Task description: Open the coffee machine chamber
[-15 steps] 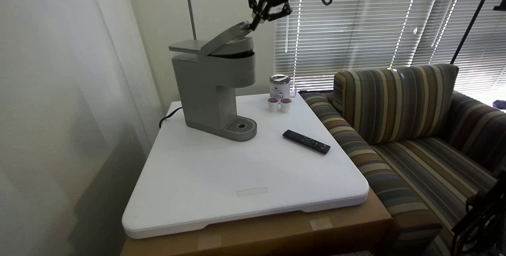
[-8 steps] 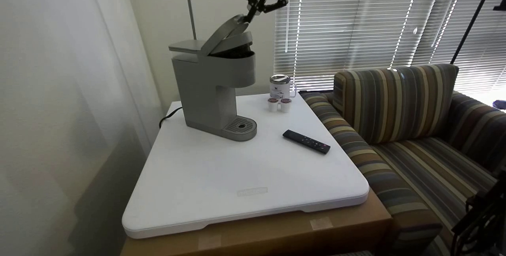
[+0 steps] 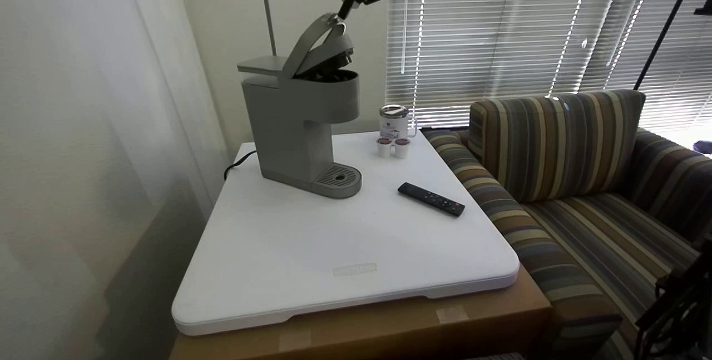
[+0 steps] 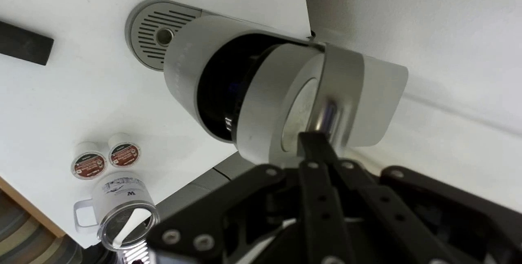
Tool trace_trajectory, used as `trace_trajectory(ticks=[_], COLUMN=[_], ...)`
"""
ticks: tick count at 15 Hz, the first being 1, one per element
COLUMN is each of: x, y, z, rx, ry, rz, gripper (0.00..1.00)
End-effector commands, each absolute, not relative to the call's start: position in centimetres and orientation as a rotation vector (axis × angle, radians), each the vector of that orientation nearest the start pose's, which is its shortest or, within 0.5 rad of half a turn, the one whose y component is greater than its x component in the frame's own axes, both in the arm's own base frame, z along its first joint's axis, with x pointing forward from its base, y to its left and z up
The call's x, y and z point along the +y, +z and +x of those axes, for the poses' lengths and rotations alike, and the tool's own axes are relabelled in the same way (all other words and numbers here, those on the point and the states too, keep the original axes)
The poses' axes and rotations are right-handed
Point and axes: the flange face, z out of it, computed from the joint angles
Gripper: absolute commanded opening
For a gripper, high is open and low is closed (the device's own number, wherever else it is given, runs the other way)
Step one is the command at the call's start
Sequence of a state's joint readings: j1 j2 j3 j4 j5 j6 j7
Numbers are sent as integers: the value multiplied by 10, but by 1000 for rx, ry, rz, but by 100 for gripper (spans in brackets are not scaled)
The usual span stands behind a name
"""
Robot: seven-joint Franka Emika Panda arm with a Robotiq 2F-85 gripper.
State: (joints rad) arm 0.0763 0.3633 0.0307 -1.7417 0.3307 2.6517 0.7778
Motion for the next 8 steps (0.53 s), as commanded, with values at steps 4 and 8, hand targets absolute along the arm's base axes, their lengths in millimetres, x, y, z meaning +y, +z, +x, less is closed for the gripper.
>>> trace_trajectory(ticks=[4, 8], x=[66, 62], y=[443, 444], z=[706, 704], rx=[1179, 1198], ry=[-478, -497], rz=[-2383, -2366], gripper=[0, 0])
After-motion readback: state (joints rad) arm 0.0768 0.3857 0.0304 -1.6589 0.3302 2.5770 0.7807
